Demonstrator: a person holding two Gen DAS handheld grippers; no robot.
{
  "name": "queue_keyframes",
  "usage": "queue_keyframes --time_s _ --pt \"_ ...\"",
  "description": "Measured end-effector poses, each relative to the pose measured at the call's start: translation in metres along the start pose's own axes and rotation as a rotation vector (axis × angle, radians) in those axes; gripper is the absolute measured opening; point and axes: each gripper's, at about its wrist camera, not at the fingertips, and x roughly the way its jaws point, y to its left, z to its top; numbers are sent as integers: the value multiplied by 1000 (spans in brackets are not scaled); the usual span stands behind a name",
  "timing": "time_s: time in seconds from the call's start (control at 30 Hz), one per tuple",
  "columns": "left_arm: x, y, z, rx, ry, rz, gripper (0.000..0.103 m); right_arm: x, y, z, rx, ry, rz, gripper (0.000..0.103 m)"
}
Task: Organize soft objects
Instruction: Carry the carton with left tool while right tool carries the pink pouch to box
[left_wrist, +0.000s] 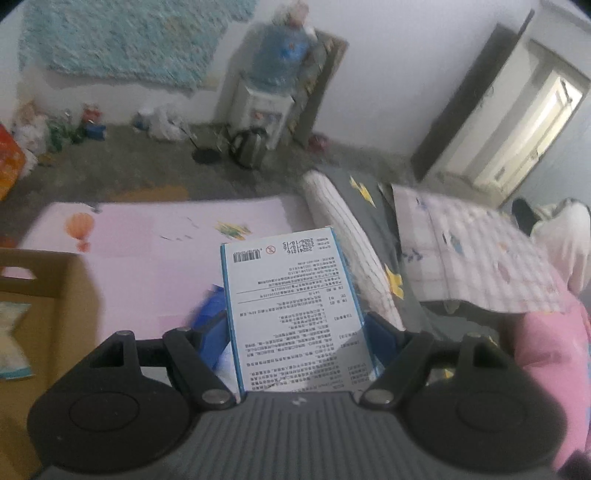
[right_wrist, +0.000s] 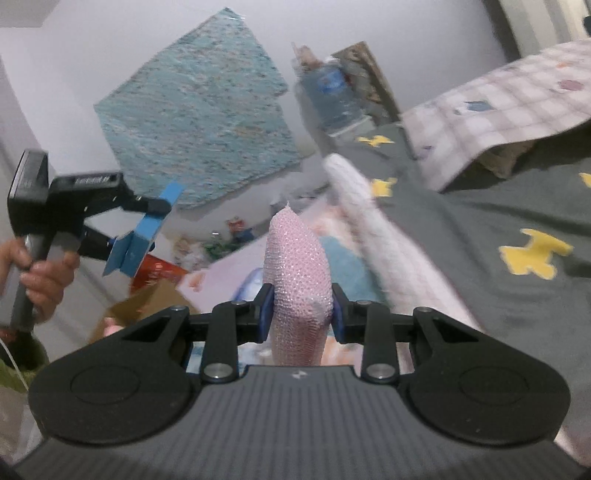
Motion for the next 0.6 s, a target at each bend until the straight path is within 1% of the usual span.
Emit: queue_keyframes --time_s 0.13,0.27,0.33,0.47,0.53,0.6 --pt "-48 39 -8 -30 -67 44 79 7 38 2 -30 22 82 29" --pt "-76 83 -17 -60 -107 106 79 33 78 3 -34 83 179 29" --pt "-80 103 -22 -83 -111 129 79 51 100 2 -31 123 226 29" --pt "-74 144 -30 -135 -101 164 79 93 140 -1 -15 207 290 29" --pt "-64 164 -30 -168 -96 164 79 112 159 -3 2 238 302 29" --pt "-53 184 -27 -214 -96 148 79 129 176 -6 10 257 298 29"
